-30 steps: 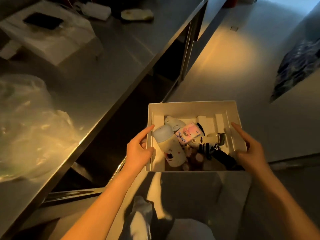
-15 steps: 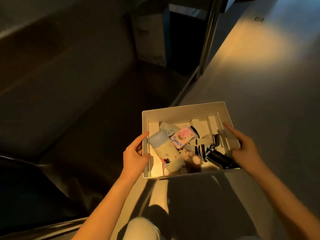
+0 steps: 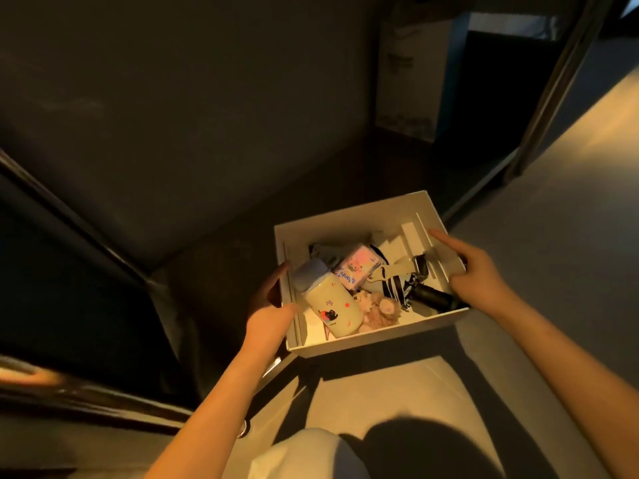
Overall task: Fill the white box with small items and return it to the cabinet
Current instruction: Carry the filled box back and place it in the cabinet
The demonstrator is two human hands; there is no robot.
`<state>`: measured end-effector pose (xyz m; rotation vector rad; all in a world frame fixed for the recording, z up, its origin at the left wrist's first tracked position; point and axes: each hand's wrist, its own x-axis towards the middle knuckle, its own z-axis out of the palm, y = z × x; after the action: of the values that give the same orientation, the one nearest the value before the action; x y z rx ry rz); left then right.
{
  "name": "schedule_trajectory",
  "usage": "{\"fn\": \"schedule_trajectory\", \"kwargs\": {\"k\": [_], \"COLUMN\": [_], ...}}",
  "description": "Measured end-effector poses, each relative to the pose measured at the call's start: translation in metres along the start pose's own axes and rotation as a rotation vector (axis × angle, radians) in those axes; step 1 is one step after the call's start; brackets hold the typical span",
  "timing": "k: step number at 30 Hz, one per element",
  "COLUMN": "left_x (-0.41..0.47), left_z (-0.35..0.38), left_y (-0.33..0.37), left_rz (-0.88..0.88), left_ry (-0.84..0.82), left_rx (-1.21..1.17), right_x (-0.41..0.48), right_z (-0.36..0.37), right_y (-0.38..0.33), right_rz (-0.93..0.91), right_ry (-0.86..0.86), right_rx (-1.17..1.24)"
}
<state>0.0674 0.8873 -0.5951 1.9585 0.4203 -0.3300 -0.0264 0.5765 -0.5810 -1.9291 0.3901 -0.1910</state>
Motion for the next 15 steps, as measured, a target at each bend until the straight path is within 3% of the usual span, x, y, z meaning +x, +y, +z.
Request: {"fn": "schedule_trajectory", "kwargs": {"k": [4, 15], "left_x": [0.007, -0.008], "left_z": [-0.017, -0.049], "left_y": [-0.018, -0.076], "left_rz": [0.035, -0.050], "left_ry": [0.002, 0.297], "left_rx": [-0.063, -0.032], "right_x": [0.020, 0.046], "right_z": [0.027, 0.088], "right_y": [0.001, 0.008], "right_rz": [-0.035, -0.020], "right_ry": [-0.100, -0.302], "right_rx": [-0.029, -0.096]}}
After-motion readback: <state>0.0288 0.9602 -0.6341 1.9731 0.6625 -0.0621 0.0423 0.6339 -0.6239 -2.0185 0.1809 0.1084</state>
